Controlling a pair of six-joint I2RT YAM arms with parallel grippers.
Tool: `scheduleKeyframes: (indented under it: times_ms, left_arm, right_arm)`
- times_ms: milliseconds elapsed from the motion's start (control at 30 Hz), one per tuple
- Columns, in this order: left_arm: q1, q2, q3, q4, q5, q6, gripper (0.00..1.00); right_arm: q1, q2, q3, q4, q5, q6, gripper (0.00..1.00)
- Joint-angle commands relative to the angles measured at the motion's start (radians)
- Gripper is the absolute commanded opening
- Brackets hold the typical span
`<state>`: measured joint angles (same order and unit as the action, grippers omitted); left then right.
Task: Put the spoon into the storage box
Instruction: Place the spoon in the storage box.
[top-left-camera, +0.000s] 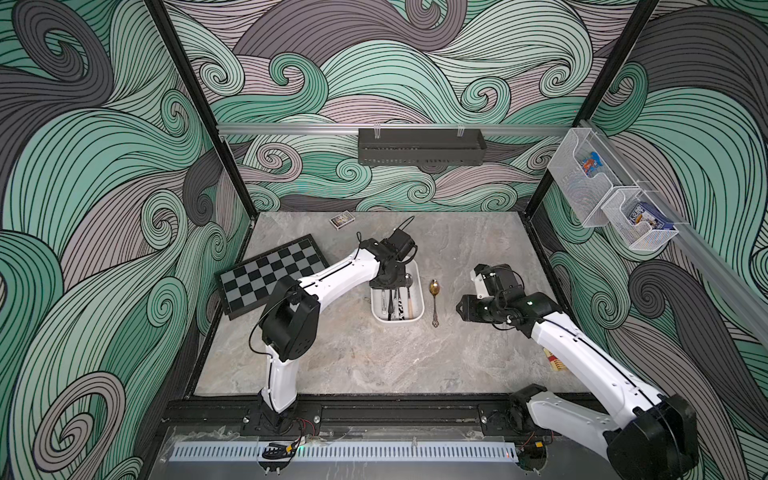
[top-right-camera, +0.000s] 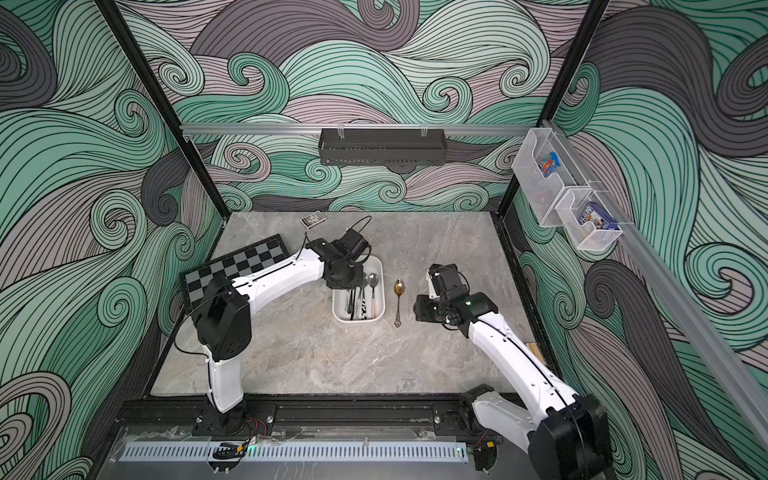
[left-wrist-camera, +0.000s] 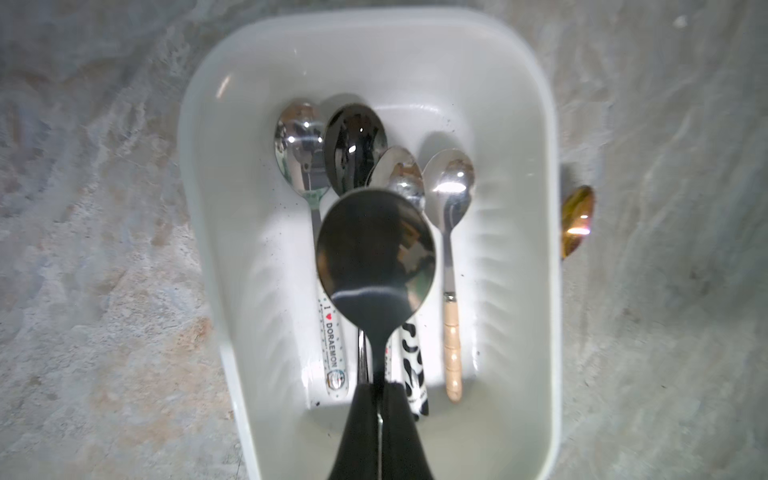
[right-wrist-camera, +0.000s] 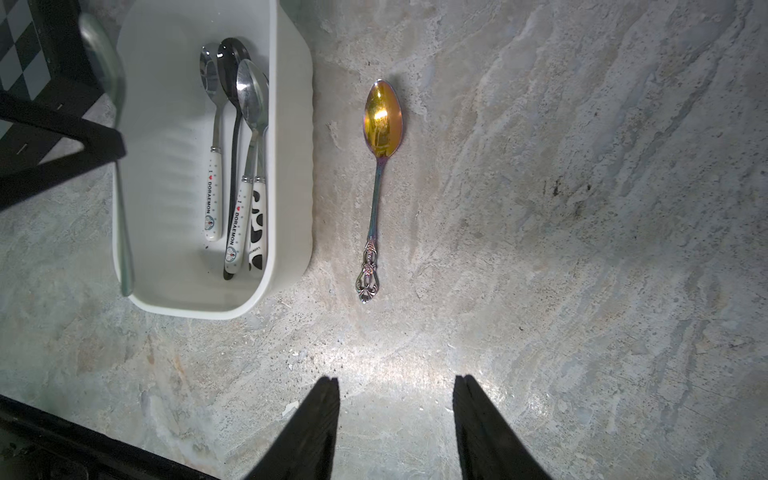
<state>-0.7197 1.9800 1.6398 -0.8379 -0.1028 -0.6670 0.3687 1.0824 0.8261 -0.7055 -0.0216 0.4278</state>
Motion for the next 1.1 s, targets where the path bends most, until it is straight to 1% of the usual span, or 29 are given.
scheduleKeyframes:
  times_ms: [0, 100, 233, 367, 400, 500, 533, 667, 767, 867, 967, 1067]
  left_arm:
    - [-0.007, 0.040, 0.034, -0.020, -0.023, -0.026, 0.00]
    - [-0.009, 0.067, 0.020, 0.014, -0.052, -0.044, 0.00]
    - [-0.010, 0.106, 0.027, 0.020, -0.039, -0.050, 0.00]
    - [-0.011, 0.115, 0.025, 0.034, -0.043, -0.040, 0.00]
    - [-0.010, 0.116, 0.026, 0.033, -0.043, -0.035, 0.03]
    - [-0.011, 0.111, 0.029, 0.025, -0.046, -0.027, 0.23]
    - [-0.011, 0.105, 0.028, 0.023, -0.044, -0.023, 0.27]
    - [-0.011, 0.062, 0.027, 0.017, -0.030, -0.011, 0.36]
    - [-0.018, -0.027, 0.017, -0.002, -0.036, 0.002, 0.37]
    - [-0.023, -0.178, -0.015, -0.020, -0.057, 0.022, 0.38]
    - [-0.025, -0.356, -0.072, -0.050, -0.091, 0.048, 0.42]
    - [-0.023, -0.564, -0.186, -0.057, -0.160, 0.077, 0.49]
  right_arm:
    - [-0.009, -0.007, -0.009, 0.008, -0.026, -0.014, 0.49]
    - [-0.009, 0.002, -0.008, 0.008, -0.029, -0.017, 0.49]
    - [-0.013, 0.020, -0.007, 0.008, -0.022, -0.020, 0.49]
    - [-0.013, 0.033, -0.004, 0.008, -0.030, -0.019, 0.49]
    - [-0.013, 0.034, -0.003, 0.008, -0.029, -0.019, 0.49]
    - [-0.013, 0.040, -0.002, 0.010, -0.029, -0.020, 0.50]
    - [-0.015, 0.043, -0.002, 0.011, -0.030, -0.020, 0.50]
    - [-0.013, 0.066, 0.001, 0.018, -0.030, -0.023, 0.50]
    - [-0.014, 0.097, 0.006, 0.033, -0.034, -0.024, 0.51]
    - [-0.012, 0.164, 0.030, 0.042, -0.035, -0.027, 0.51]
    - [0.002, 0.255, 0.068, 0.060, -0.025, -0.030, 0.51]
    - [0.031, 0.360, 0.125, 0.067, -0.007, -0.032, 0.51]
